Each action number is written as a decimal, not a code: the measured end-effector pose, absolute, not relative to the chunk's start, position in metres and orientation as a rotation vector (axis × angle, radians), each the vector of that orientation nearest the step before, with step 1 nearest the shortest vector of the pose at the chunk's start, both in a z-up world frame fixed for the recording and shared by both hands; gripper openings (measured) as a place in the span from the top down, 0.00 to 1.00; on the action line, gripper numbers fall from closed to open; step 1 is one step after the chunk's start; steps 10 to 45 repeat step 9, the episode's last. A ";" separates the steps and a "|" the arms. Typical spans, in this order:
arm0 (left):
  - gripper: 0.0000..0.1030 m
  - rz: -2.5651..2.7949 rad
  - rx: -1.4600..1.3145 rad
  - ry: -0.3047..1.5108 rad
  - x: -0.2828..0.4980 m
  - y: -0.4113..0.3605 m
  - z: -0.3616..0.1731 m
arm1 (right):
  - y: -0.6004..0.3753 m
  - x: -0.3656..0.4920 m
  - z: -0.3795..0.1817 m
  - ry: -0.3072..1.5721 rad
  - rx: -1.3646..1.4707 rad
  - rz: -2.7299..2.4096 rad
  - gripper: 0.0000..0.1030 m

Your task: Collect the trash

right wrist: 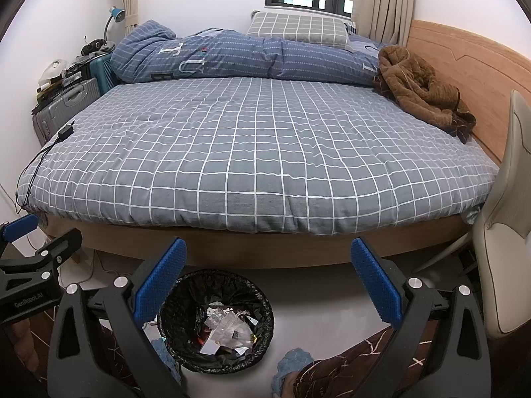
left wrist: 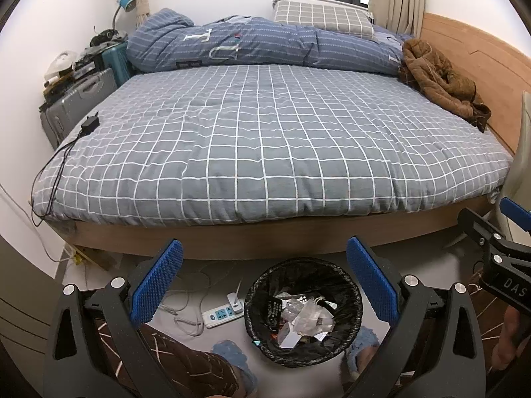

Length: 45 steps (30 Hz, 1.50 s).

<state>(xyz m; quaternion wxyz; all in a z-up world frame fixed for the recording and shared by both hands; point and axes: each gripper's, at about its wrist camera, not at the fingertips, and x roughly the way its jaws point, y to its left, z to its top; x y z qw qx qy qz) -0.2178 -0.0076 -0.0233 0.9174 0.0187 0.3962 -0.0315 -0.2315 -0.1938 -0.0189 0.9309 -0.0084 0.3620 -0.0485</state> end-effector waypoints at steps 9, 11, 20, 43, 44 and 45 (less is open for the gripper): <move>0.06 -0.068 0.031 0.821 -0.217 -0.005 -0.025 | -0.191 -0.232 -0.022 0.742 -0.017 -0.094 0.07; 0.06 -0.068 0.031 0.821 -0.217 -0.005 -0.025 | -0.191 -0.232 -0.022 0.742 -0.017 -0.094 0.07; 0.06 -0.068 0.031 0.821 -0.217 -0.005 -0.025 | -0.191 -0.232 -0.022 0.742 -0.017 -0.094 0.07; 0.06 -0.068 0.031 0.821 -0.217 -0.005 -0.025 | -0.191 -0.232 -0.022 0.742 -0.017 -0.094 0.07; 0.06 -0.068 0.031 0.821 -0.217 -0.005 -0.025 | -0.191 -0.232 -0.022 0.742 -0.017 -0.094 0.07; 0.06 -0.068 0.031 0.821 -0.217 -0.005 -0.025 | -0.191 -0.232 -0.022 0.742 -0.017 -0.094 0.07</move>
